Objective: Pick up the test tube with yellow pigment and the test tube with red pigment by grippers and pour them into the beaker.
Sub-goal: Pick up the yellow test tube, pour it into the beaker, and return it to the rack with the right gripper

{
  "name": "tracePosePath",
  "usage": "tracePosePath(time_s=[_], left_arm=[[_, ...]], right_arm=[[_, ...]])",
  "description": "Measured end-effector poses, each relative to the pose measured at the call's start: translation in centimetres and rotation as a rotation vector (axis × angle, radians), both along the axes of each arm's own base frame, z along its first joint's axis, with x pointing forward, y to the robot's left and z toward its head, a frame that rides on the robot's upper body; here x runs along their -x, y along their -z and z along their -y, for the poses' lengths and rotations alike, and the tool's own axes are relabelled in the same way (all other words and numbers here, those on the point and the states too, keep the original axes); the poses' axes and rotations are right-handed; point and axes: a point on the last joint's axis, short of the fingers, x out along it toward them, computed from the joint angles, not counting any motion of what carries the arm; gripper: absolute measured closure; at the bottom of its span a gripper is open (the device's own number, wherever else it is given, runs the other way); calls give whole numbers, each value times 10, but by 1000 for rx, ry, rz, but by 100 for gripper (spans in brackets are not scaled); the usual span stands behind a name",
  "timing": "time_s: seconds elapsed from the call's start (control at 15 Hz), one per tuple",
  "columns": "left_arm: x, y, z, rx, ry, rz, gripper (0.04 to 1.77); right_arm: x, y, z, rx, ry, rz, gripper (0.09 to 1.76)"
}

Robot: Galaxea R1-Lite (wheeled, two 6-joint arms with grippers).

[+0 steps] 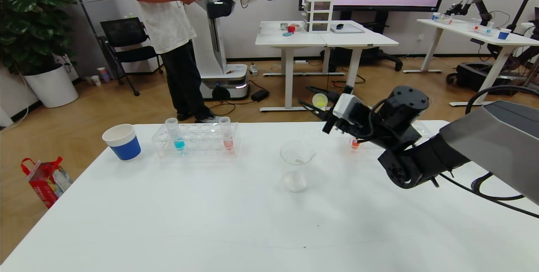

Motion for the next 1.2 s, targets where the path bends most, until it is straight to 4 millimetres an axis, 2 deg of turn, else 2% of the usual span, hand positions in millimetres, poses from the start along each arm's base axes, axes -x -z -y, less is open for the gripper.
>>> tracePosePath(time_s=[0.2, 0.8, 1.2], left_arm=[[0, 0, 0, 0, 0, 0, 6], [0, 0, 0, 0, 0, 0, 6], [0, 0, 0, 0, 0, 0, 6]], right_arm=[[-3, 5, 1, 56, -28, 60, 132], [-16, 13, -11, 209, -151, 300, 132], [-24, 22, -17, 297, -154, 389, 132]])
